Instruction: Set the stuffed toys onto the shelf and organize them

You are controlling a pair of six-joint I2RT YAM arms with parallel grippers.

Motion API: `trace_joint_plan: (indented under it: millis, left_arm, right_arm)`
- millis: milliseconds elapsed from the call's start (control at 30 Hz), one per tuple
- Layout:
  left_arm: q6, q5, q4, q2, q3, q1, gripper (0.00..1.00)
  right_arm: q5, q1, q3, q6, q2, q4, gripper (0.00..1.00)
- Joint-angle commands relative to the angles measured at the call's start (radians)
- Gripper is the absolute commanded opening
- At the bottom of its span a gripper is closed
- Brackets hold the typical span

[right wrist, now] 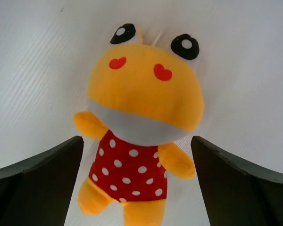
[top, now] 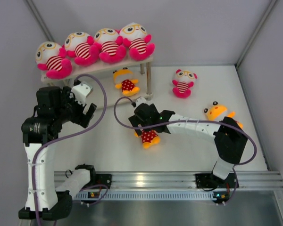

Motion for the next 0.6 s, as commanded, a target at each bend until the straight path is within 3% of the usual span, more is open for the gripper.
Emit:
trace_joint_plan:
  millis: [0,400,567]
  left_arm:
    - [0.008,-0.013,0.014,-0.001,0.02,-0.003,0.91]
    - [0.002,-0.043,0.014,0.004,0.014,-0.001,0.91]
    - [0.002,-0.053,0.014,0.005,0.017,-0.001,0.91]
  right_arm:
    - [0.087,0.064,-0.019,-0.012,-0.098,-0.023,0.98]
    - [0.013,0.115,-0.214,0.164,-0.101,0.063,0.97]
    - [-0.025,0.109,-0.246,0.203,-0.093,0.098,0.87]
